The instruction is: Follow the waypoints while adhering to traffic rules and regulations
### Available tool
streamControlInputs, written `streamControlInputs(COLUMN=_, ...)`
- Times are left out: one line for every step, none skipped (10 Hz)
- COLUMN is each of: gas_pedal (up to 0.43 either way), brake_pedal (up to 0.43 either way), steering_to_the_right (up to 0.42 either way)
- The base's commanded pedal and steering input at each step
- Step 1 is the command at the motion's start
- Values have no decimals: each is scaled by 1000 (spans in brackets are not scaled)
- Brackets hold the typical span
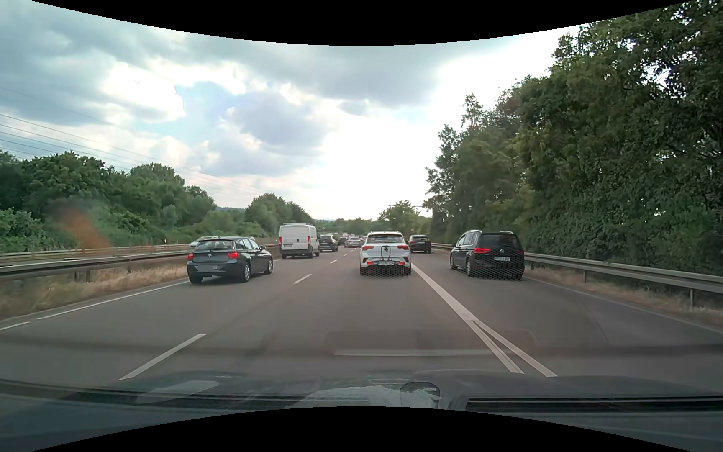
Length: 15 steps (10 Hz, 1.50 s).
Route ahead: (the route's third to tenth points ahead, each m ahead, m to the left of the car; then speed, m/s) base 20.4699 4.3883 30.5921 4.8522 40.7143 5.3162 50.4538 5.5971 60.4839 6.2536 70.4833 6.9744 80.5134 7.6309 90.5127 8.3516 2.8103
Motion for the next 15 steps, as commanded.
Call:
streamControlInputs(gas_pedal=0, brake_pedal=0, steering_to_the_right=0)
streamControlInputs(gas_pedal=0, brake_pedal=0, steering_to_the_right=0)
streamControlInputs(gas_pedal=0, brake_pedal=0, steering_to_the_right=-2)
streamControlInputs(gas_pedal=0, brake_pedal=0, steering_to_the_right=-4)
streamControlInputs(gas_pedal=0, brake_pedal=0, steering_to_the_right=-5)
streamControlInputs(gas_pedal=0, brake_pedal=0, steering_to_the_right=-5)
streamControlInputs(gas_pedal=0, brake_pedal=0, steering_to_the_right=-6)
streamControlInputs(gas_pedal=0, brake_pedal=0, steering_to_the_right=-6)
streamControlInputs(gas_pedal=0, brake_pedal=0, steering_to_the_right=-8)
streamControlInputs(gas_pedal=0, brake_pedal=0, steering_to_the_right=-11)
streamControlInputs(gas_pedal=0, brake_pedal=0, steering_to_the_right=-12)
streamControlInputs(gas_pedal=0, brake_pedal=0, steering_to_the_right=-12)
streamControlInputs(gas_pedal=0, brake_pedal=0, steering_to_the_right=-12)
streamControlInputs(gas_pedal=0, brake_pedal=0, steering_to_the_right=-12)
streamControlInputs(gas_pedal=0, brake_pedal=0, steering_to_the_right=-12)
